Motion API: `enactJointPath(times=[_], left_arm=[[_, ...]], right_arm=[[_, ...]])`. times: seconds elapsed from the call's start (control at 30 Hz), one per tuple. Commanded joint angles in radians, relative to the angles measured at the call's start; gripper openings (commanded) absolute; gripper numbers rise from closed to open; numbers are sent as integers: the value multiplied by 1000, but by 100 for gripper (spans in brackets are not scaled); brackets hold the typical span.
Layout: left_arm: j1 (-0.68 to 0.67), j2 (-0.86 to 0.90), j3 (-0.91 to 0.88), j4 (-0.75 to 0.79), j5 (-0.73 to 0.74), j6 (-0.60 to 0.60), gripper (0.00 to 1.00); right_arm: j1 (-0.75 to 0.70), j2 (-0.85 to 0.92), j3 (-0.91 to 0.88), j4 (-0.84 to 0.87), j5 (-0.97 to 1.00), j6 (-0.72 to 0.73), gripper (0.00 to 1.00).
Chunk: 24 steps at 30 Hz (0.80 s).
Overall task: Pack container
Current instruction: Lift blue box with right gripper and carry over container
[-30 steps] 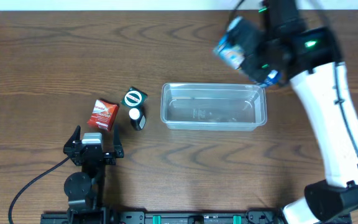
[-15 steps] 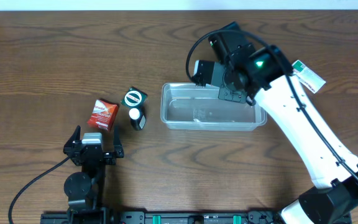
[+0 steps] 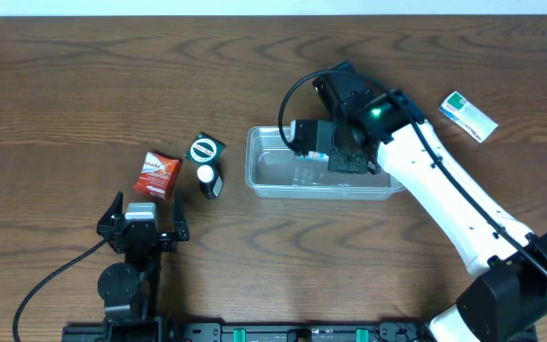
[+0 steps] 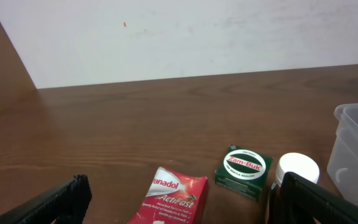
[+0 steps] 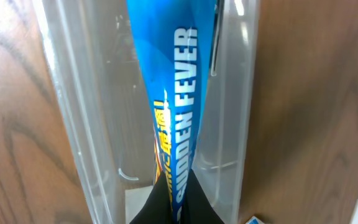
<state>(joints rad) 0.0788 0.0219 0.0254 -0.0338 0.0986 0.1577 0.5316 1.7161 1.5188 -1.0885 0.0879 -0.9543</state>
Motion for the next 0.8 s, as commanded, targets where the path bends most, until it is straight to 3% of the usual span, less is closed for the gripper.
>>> enactJointPath(times=[0.0, 0.77], left_arm=[[5, 2, -21, -26, 18, 6, 98], [5, 2, -21, -26, 18, 6, 98]], right_arm=[[-21, -8, -29, 21, -26, -60, 1], [-136, -5, -207, 218, -108, -156, 1]])
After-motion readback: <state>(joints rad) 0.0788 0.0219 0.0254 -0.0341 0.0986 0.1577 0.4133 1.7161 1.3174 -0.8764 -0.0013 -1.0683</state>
